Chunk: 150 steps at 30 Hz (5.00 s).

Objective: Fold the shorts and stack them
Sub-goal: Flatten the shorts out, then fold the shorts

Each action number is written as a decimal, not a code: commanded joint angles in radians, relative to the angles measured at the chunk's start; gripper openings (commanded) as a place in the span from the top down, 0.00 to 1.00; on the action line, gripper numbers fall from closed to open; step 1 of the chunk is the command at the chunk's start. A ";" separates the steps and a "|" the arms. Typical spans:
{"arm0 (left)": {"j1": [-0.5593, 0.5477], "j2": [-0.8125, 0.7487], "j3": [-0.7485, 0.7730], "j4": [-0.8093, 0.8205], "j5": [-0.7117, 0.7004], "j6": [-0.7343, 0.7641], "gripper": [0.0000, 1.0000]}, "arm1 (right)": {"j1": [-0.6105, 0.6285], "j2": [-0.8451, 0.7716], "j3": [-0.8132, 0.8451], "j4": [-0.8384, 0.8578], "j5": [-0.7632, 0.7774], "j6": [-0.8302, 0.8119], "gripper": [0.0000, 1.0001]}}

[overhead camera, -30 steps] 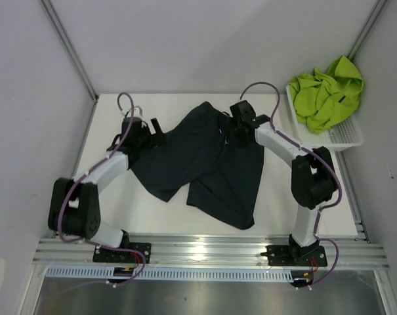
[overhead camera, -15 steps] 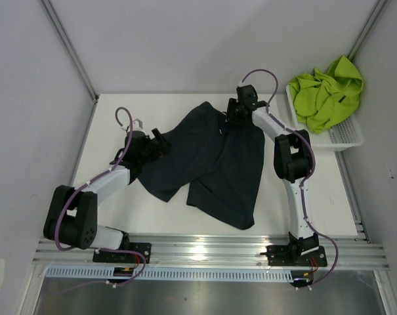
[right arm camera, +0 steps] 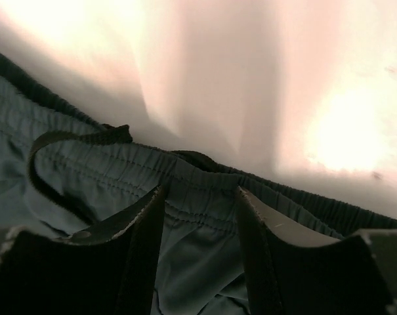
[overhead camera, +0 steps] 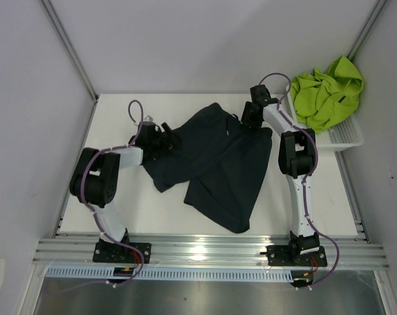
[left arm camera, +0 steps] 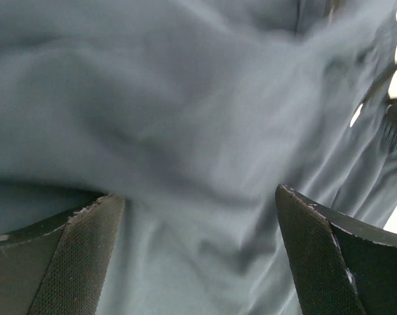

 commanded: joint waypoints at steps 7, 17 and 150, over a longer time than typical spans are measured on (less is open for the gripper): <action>0.091 0.335 0.540 -0.339 0.072 0.128 0.01 | -0.001 -0.182 -0.277 -0.189 0.130 -0.081 0.53; 0.123 0.616 1.045 -0.619 0.106 0.228 0.01 | 0.320 -0.475 -0.710 -0.144 0.179 0.054 0.49; -0.571 -0.665 -0.484 -0.320 -0.303 0.016 1.00 | -0.195 -0.540 -0.906 0.429 -0.219 0.227 1.00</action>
